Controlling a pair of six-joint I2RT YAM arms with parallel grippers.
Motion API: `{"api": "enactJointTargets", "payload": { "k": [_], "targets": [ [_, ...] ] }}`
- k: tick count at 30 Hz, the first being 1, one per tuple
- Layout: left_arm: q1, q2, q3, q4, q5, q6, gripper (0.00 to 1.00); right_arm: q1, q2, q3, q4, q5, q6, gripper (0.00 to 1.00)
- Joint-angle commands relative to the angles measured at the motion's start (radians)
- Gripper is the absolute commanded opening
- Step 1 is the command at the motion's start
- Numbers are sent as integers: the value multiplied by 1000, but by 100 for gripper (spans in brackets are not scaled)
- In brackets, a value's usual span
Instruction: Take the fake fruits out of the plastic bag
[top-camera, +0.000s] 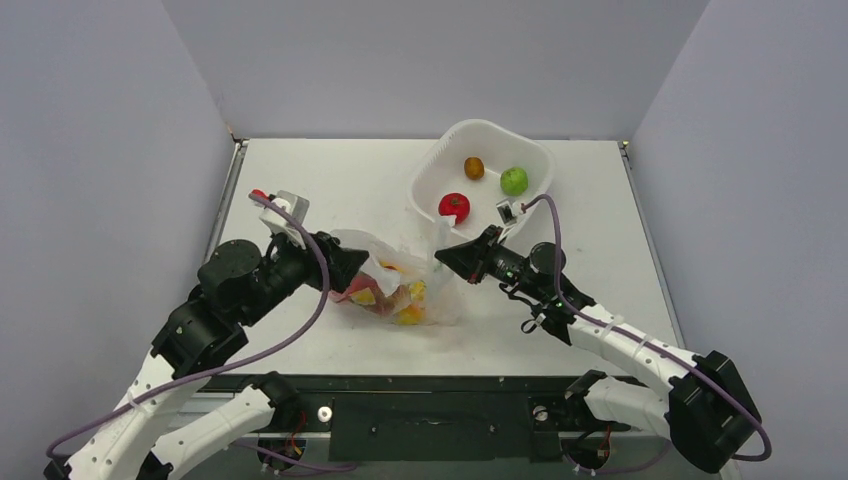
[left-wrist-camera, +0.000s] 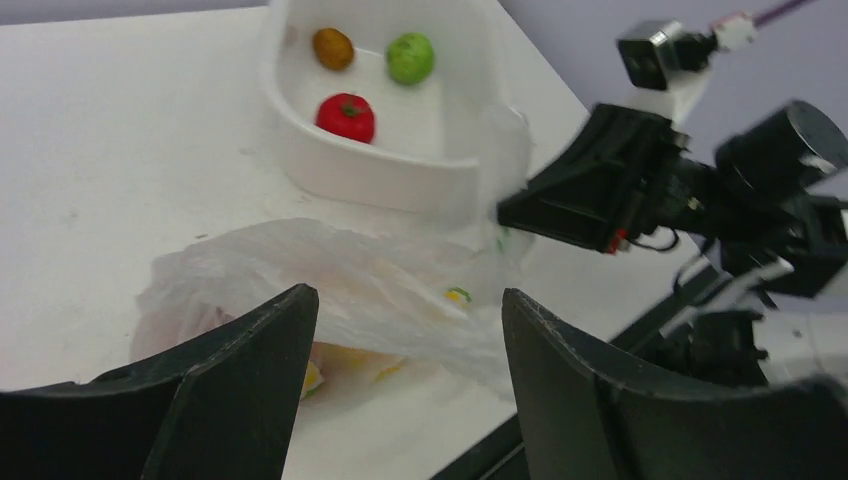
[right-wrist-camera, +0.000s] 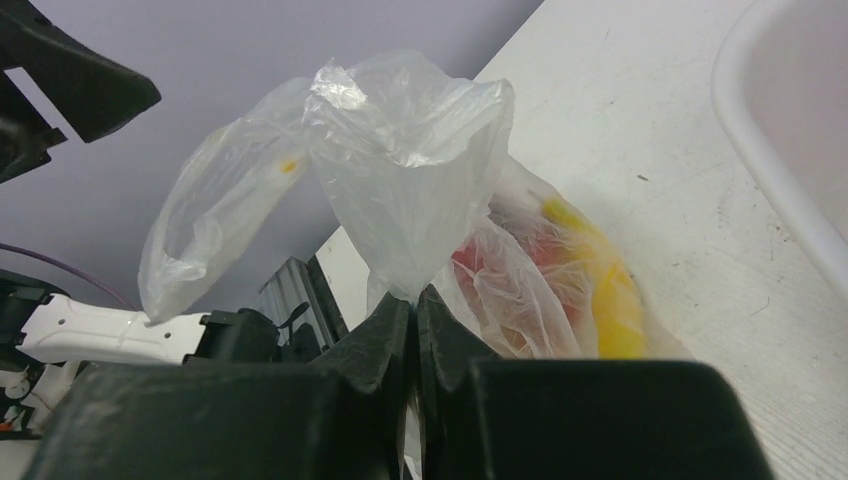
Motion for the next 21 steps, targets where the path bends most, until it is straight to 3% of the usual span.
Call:
{"api": "enactJointTargets", "payload": {
  "k": [1, 3, 4, 8, 12, 16, 17, 21],
  "targets": [
    [-48, 24, 21, -122, 327, 22, 65, 4, 25, 23, 89, -49, -14, 0],
    [-128, 29, 24, -187, 183, 130, 65, 5, 37, 19, 115, -63, -1, 0],
    [-161, 32, 25, -208, 30, 209, 65, 4, 39, 16, 131, -70, 10, 0],
    [-372, 38, 4, -232, -348, 462, 65, 4, 38, -7, 160, -77, 24, 0],
    [-550, 14, -138, -110, -493, 843, 65, 3, 12, -16, 127, -62, 0, 0],
    [-614, 2, -367, 154, -623, 1185, 68, 2, -24, -11, 63, -40, -41, 0],
    [-616, 3, -392, 308, -655, 1230, 72, 2, -34, -11, 48, -33, -51, 0],
    [-611, 72, -431, 556, -732, 1384, 73, 1, -41, -12, 43, -27, -52, 0]
  ]
}}
